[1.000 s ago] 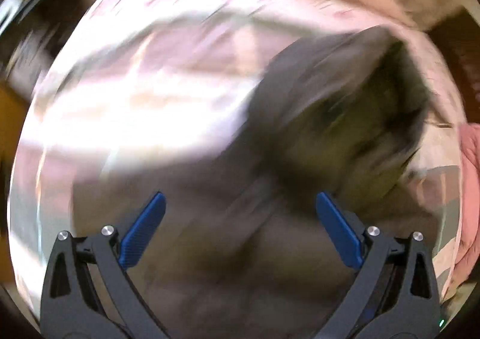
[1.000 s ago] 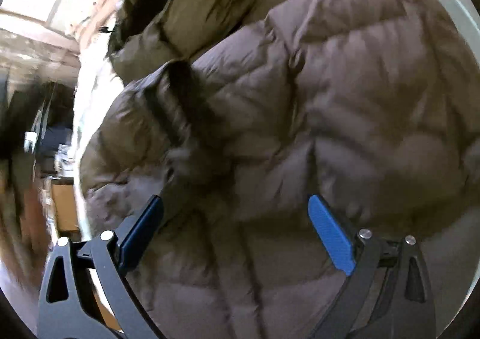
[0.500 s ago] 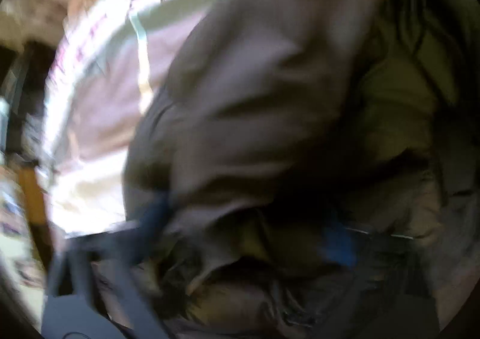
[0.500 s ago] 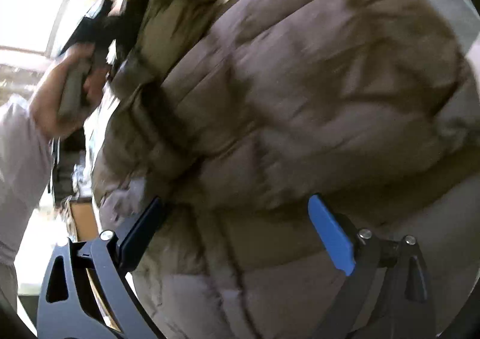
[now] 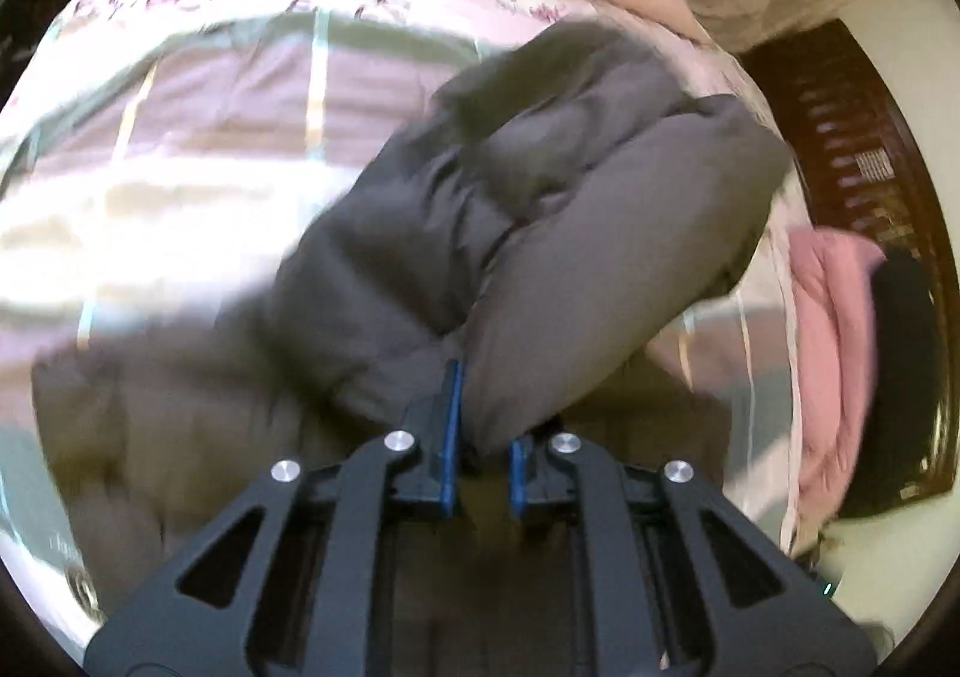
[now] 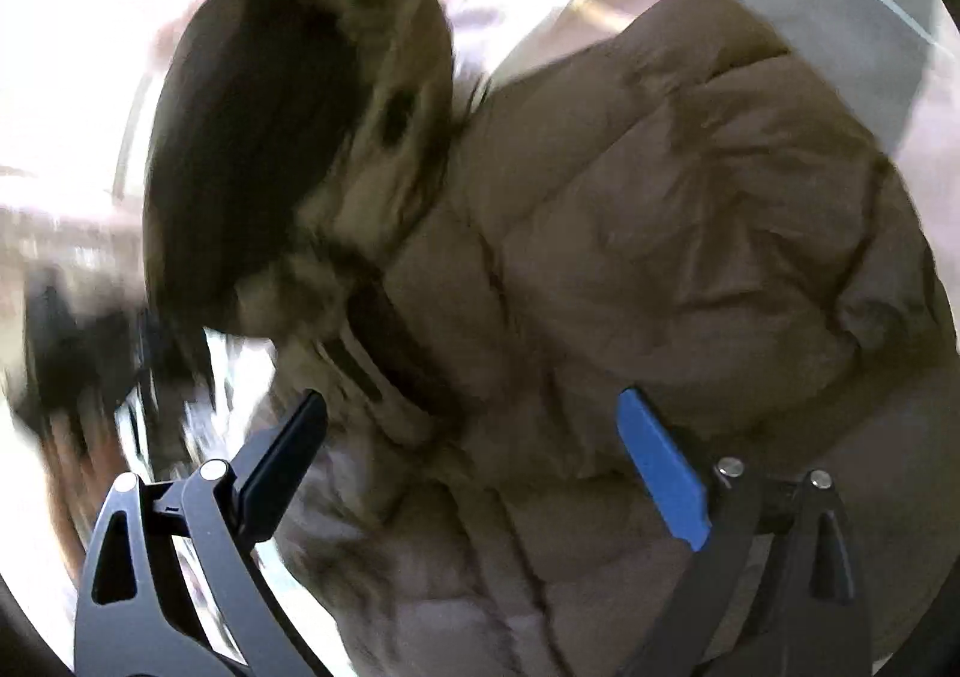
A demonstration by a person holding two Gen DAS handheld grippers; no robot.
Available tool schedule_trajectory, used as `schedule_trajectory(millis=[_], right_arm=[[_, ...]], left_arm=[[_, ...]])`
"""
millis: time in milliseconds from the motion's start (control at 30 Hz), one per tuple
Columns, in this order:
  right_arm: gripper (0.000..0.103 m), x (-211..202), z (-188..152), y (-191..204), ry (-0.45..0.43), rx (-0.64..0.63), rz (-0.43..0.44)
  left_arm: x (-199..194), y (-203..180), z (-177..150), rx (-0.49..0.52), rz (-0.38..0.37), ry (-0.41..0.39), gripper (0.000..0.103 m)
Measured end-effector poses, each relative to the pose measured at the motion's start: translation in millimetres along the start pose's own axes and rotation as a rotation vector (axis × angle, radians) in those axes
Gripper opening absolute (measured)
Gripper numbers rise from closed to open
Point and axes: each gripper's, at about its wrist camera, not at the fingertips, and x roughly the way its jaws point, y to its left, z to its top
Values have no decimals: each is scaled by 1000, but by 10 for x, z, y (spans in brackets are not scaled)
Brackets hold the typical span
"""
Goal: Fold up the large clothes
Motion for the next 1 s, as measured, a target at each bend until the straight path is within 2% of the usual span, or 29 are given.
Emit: schedule_trajectory(millis=[67, 133, 167, 233, 267, 300, 400, 467, 533, 600, 633, 667, 700, 733, 767, 800, 833, 867, 900, 1000], right_arm=[[97, -134, -1, -94, -55, 77, 39], [98, -220, -19, -154, -98, 162, 100], [98, -236, -30, -173, -104, 201, 124], [101, -215, -54, -191, -82, 285, 221], [102, -177, -62, -148, -58, 296, 269], [102, -140, -64, -64, -33, 271, 276], [102, -97, -54, 197, -34, 134, 148], [102, -82, -38, 321, -37, 112, 130], [102, -164, -12, 389, -116, 122, 68], [102, -278, 97, 615, -249, 26, -123], [102, -266, 152, 688, -285, -29, -210], [102, -160, 247, 756, -286, -77, -299], [102, 61, 362, 765, -219, -110, -361], [102, 251, 421, 708, -150, -108, -375], [102, 460, 466, 604, -72, -70, -331], [93, 627, 453, 497, -11, -18, -225], [78, 739, 403, 437, 40, 9, -125], [33, 844, 314, 418, 106, 15, -46], [19, 869, 209, 440, 133, -6, -9], [11, 694, -125, 604, 113, -129, 65]], left_arm=[[-30, 70, -429, 27, 22, 26, 13], [33, 264, -976, -10, 6, 98, 12], [120, 393, -1168, -49, -9, 151, 6], [332, 736, -1636, -139, 10, 254, 6], [384, 851, -1756, -173, 15, 280, 6], [398, 1022, -1963, -237, 0, 309, 6], [266, 1209, -2186, -288, 5, 299, 6], [182, 1261, -2205, -271, 29, 290, 9], [97, 1250, -2253, -256, 39, 288, 11], [52, 1249, -2238, -245, 41, 285, 15], [41, 1263, -2216, -244, 41, 280, 16], [9, 1223, -2192, -244, 40, 273, 21], [-7, 1201, -2180, -248, 35, 265, 27], [-16, 1182, -2175, -252, 29, 262, 29], [-19, 1157, -2192, -257, 21, 262, 32], [-29, 1149, -2194, -259, 14, 266, 32], [-4, 1107, -2211, -259, 8, 272, 32], [22, 1064, -2224, -253, 7, 280, 32], [38, 1032, -2233, -247, 9, 284, 32], [92, 956, -2231, -228, 19, 297, 34]])
